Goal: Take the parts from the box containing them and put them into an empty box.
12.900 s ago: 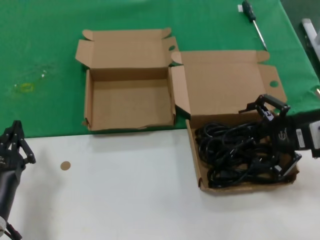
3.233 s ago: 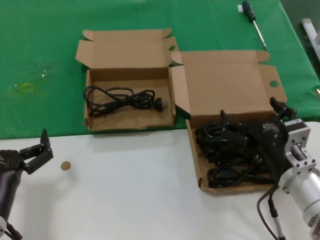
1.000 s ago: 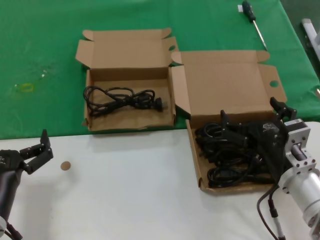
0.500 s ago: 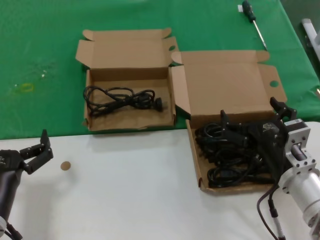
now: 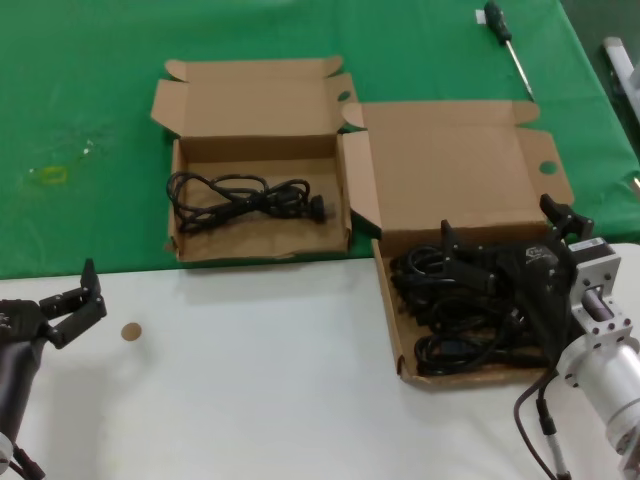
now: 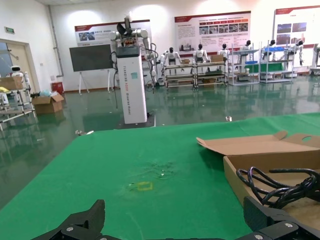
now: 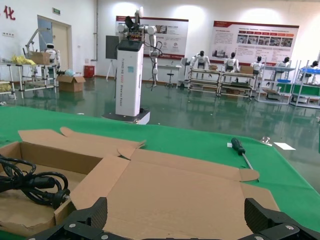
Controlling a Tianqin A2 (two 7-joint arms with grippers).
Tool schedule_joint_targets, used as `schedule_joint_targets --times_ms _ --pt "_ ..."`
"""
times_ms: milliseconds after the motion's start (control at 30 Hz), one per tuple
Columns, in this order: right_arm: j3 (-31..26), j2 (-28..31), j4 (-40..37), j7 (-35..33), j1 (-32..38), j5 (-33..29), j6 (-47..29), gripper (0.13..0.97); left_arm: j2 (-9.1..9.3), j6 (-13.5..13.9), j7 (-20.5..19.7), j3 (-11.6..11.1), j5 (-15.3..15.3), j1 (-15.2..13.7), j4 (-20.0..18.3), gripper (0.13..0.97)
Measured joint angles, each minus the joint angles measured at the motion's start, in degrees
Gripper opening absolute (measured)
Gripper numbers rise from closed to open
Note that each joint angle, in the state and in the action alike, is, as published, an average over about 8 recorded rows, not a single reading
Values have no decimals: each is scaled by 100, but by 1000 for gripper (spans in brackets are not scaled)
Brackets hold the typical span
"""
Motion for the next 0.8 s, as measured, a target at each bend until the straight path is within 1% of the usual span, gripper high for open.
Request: schedule_joint_targets --times_ms 800 --pt "0 0 0 0 0 0 0 966 0 0 0 0 0 0 0 966"
